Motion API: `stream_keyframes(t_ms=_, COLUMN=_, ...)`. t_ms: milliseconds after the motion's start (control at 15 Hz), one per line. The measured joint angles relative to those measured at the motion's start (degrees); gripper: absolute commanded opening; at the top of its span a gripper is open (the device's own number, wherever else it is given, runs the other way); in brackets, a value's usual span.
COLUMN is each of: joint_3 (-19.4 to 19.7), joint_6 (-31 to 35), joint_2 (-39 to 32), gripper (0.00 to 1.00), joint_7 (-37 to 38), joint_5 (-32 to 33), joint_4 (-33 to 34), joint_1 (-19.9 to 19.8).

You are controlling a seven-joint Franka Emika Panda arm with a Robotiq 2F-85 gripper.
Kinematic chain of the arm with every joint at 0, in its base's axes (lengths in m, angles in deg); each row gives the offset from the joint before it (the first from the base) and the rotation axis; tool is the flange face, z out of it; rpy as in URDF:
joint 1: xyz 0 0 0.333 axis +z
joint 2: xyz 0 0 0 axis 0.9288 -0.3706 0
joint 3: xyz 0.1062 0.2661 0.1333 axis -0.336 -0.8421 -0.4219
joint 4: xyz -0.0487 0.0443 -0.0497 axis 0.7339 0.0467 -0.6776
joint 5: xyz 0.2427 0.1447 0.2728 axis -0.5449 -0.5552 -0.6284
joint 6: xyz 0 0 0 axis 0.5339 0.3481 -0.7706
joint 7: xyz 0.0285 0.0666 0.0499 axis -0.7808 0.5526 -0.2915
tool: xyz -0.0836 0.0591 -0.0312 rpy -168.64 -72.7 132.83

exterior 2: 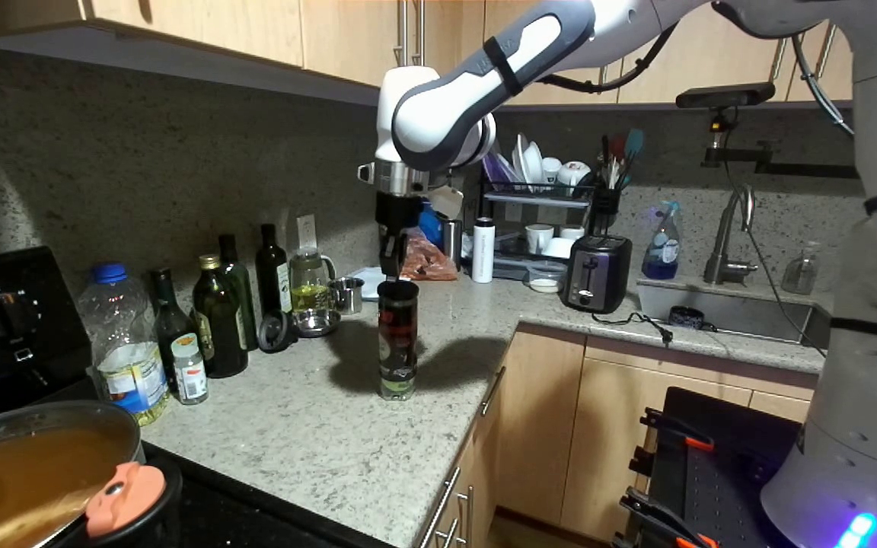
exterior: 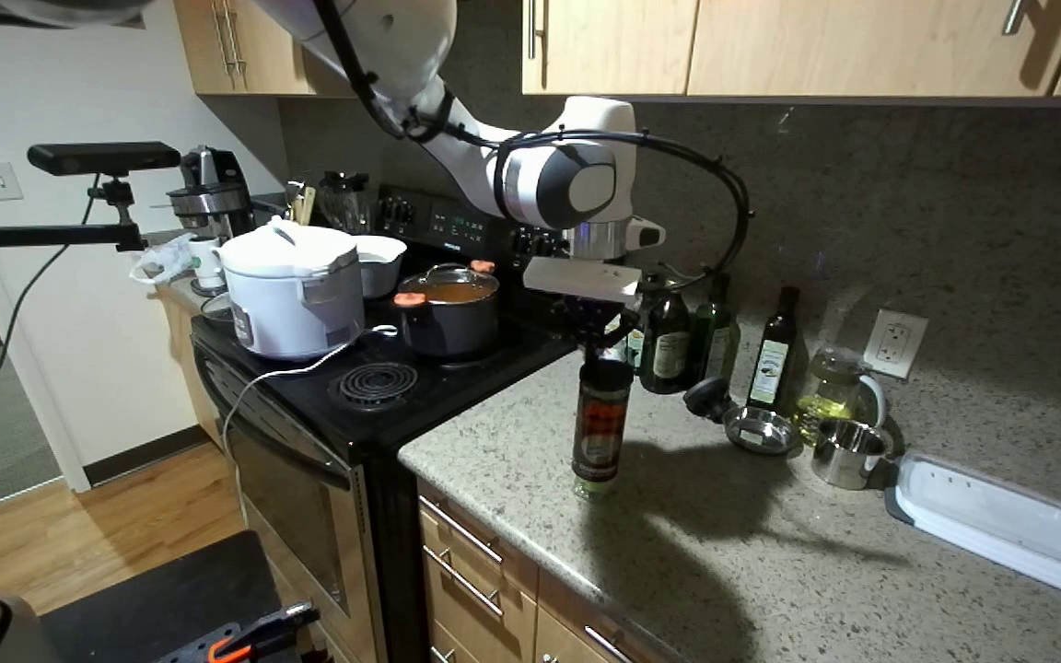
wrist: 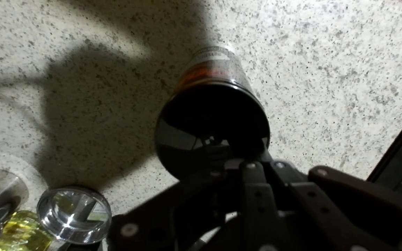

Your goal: Seal the lid of the container

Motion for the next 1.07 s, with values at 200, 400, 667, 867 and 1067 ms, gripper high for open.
stream_keyframes(t_ms=200, joint_3=0.04, joint_6=0.01, joint_2=0.09, gripper=0.0, joint_7=0.01, joint_5=0.0, joint_4=0.0, joint_1=-0.28)
stream_keyframes(t_ms=400, joint_3=0.04, joint_6=0.02, joint_2=0.16, gripper=0.0, joint_7=0.01, joint_5=0.0, joint_4=-0.02, joint_1=-0.44)
stream_keyframes(t_ms=667, joint_3=0.02, joint_6=0.04, joint_2=0.62, gripper=0.0, joint_7=0.01, joint_5=0.0, joint_4=-0.22, joint_1=-0.44)
stream_keyframes(t_ms=867, joint_3=0.02, joint_6=0.27, joint_2=1.25, gripper=0.0, joint_7=0.06, joint_5=0.09, joint_4=-0.38, joint_1=-0.43)
stream_keyframes(t_ms=1067, joint_3=0.19, joint_6=1.76, joint_2=1.71, gripper=0.0, joint_7=0.21, joint_5=0.7, joint_4=-0.42, joint_1=-0.45)
